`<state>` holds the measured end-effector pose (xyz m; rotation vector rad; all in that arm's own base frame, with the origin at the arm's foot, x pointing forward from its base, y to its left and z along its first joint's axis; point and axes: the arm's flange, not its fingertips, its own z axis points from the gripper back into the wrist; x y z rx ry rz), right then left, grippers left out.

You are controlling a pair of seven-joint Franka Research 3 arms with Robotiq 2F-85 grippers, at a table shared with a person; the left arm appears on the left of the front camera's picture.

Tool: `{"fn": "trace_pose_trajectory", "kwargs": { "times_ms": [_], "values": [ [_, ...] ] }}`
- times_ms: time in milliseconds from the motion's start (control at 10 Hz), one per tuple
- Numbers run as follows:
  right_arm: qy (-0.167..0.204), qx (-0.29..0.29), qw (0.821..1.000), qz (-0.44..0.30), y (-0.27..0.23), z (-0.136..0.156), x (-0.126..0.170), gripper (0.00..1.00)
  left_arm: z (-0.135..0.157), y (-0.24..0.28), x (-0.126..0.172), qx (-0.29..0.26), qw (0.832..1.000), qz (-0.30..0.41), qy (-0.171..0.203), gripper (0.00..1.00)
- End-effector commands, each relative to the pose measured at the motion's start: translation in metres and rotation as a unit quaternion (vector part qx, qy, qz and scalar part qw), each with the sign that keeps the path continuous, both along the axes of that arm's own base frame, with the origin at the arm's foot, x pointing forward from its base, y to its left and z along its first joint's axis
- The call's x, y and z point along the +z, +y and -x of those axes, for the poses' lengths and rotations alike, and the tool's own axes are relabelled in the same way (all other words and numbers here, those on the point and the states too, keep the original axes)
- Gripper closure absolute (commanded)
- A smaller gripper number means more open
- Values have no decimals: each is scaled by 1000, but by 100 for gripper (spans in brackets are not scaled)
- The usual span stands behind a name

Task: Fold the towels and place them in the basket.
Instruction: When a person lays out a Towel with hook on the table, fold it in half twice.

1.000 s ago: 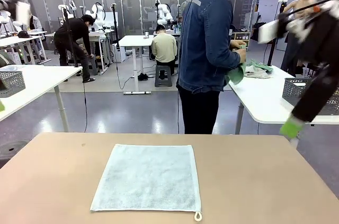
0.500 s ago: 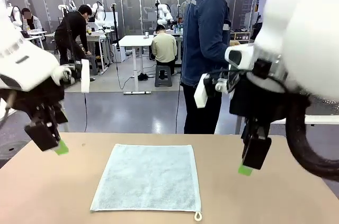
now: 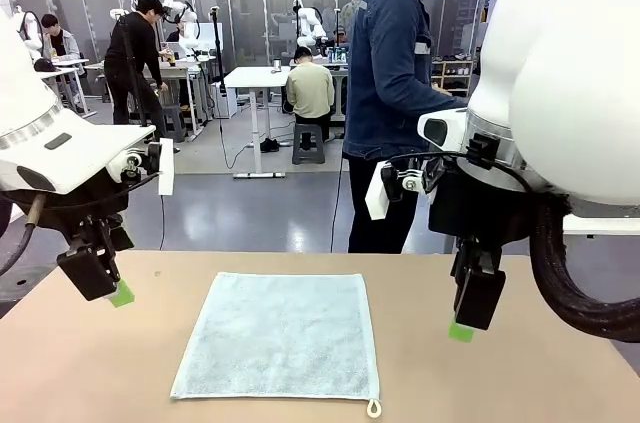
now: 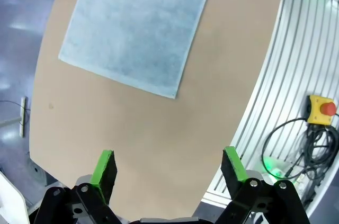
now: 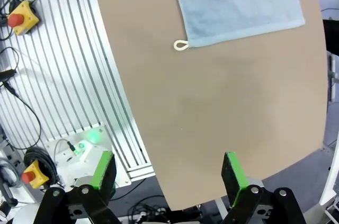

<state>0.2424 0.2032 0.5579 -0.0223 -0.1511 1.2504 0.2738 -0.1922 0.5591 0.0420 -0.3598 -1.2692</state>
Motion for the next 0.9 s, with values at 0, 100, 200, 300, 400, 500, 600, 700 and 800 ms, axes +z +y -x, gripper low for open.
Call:
{"fn": "trace_pose_trajectory", "kwargs": {
  "times_ms": [0, 100, 200, 300, 400, 500, 600, 700, 800],
  "values": [
    [-6, 1, 1000, 4, 2, 3, 1, 0, 2, -1, 2, 0, 1000, -1, -2, 0],
    [-6, 1, 1000, 4, 2, 3, 1, 0, 0, 0, 0, 0, 1000, 0, 0, 0],
    [-1, 2, 1000, 0, 1, 1, 1, 0, -7, -3, -11, -48, 999, -18, 2, 0],
    [-13, 27, 1000, -4, 8, -7, -18, 0, -18, -4, -28, -93, 995, -28, 23, 0],
    [-22, 62, 998, 9, 15, -11, -35, 0, -25, -5, -42, -114, 993, -33, 21, 0],
    [-27, 91, 995, 10, 22, -18, -53, 0, -31, -6, -58, -148, 988, -35, 18, 0],
    [-24, 117, 993, -1, 29, -25, -68, 0, -35, -8, -75, -167, 985, -39, 20, 0],
    [-11, 136, 991, 8, 38, -31, -84, 0, -38, -12, -93, -179, 983, -36, 37, 0],
    [1, 151, 988, 9, 48, -40, -102, 0, -41, -18, -114, -183, 981, -22, 57, 0]
  ]
}}
